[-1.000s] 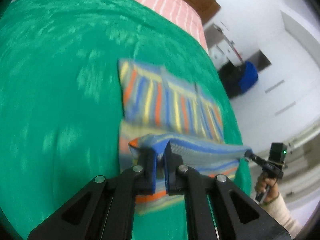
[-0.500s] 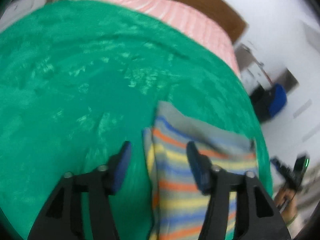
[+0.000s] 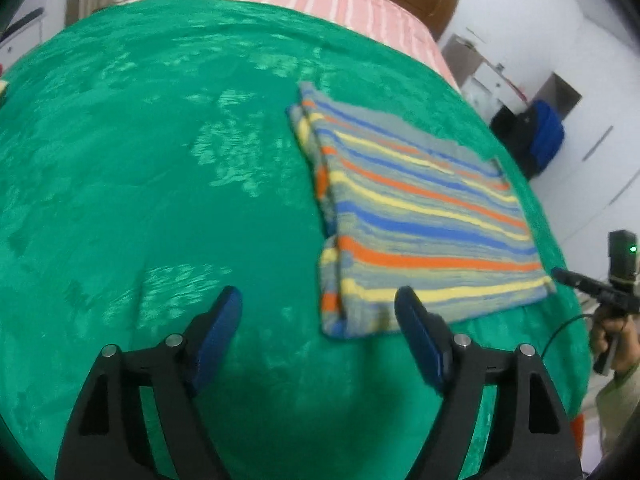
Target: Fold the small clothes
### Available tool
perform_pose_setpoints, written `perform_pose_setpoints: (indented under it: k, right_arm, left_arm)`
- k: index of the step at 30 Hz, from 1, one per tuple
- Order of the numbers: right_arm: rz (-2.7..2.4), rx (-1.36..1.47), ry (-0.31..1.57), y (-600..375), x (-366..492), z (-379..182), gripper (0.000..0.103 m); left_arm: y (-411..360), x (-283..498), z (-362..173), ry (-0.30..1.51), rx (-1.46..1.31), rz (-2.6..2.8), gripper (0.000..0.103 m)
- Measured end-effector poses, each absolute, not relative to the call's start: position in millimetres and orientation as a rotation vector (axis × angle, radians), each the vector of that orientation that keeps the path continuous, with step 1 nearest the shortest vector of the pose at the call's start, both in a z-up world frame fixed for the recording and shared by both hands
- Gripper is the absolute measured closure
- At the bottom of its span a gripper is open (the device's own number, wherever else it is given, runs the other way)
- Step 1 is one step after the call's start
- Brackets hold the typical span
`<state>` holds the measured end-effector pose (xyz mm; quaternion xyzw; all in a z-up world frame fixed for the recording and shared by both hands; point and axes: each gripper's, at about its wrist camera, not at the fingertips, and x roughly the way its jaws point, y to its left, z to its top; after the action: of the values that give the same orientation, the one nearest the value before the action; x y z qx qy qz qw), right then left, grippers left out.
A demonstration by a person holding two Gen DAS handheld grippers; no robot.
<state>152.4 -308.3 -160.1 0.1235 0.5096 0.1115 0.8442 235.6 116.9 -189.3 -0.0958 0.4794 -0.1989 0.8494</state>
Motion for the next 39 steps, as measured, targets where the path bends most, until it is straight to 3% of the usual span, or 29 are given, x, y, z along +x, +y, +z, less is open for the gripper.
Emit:
perform_pose_setpoints:
  k: [1, 3, 4, 5, 6, 12, 15, 18, 20, 21, 23, 24, 29, 35, 36, 37, 38, 39]
  right_arm:
    - [0.215, 0.274, 1.091, -313, 151, -166, 0.056]
    - [0.205, 0.324, 1.104, -325, 158, -178, 0.056]
    - [0.2, 0.348, 1.126, -328, 160, -185, 0.057]
    - [0.203, 0.371, 1.147, -331, 172, -197, 0.064]
    - [0.229, 0.403, 1.173, -331, 179, -205, 0.097]
    - [0.279, 0.363, 1.086, -336, 138, -165, 0.1]
    - [0.251, 0.371, 1.158, -339, 128, -191, 0.1]
    - [0.232, 0.432, 1.169, -343, 129, -219, 0.1]
    - [0.221, 0.448, 1.147, -345, 130, -217, 0.098]
    - [0.211, 0.448, 1.14, -345, 128, -213, 0.093]
    - [0.166, 0.396, 1.101, -349, 120, -193, 0.074]
    - [0.15, 0.368, 1.077, -349, 117, -185, 0.069]
    - [0.223, 0.361, 0.957, -331, 115, -149, 0.069]
    - [0.187, 0.288, 1.102, -305, 121, -208, 0.069]
    - [0.199, 0.33, 1.069, -310, 113, -208, 0.069]
    - [0.182, 0.353, 1.043, -313, 104, -202, 0.069]
    - [0.153, 0.35, 1.032, -316, 96, -197, 0.063]
    - [0.109, 0.331, 1.006, -318, 85, -188, 0.045]
  left_arm:
    - [111, 236, -188, 1.008, -0.205, -0.426, 0.031]
    - [102, 245, -190, 1.026, -0.207, -0.462, 0.054]
    - [95, 247, -193, 1.056, -0.195, -0.489, 0.086]
    - [90, 245, -194, 1.081, -0.169, -0.505, 0.098]
    - [85, 242, -192, 1.074, -0.128, -0.504, 0.098]
    - [97, 221, -179, 1.065, -0.038, -0.56, 0.1]
    - [92, 222, -198, 1.102, -0.017, -0.541, 0.1]
    - [99, 225, -195, 1.12, -0.073, -0.519, 0.091]
    - [107, 219, -185, 1.117, -0.073, -0.498, 0.08]
    - [112, 214, -177, 1.098, -0.071, -0.482, 0.076]
    - [121, 203, -162, 1.04, -0.077, -0.461, 0.056]
    - [123, 199, -155, 1.009, -0.082, -0.455, 0.054]
    - [94, 194, -150, 0.933, -0.035, -0.476, 0.045]
    - [68, 185, -173, 0.996, 0.125, -0.306, 0.042]
    - [69, 175, -169, 0.978, 0.123, -0.302, 0.038]
    - [70, 168, -165, 0.957, 0.129, -0.29, 0.026]
    - [69, 161, -160, 0.929, 0.142, -0.269, 0.014]
    - [68, 154, -155, 0.895, 0.159, -0.243, 0.011]
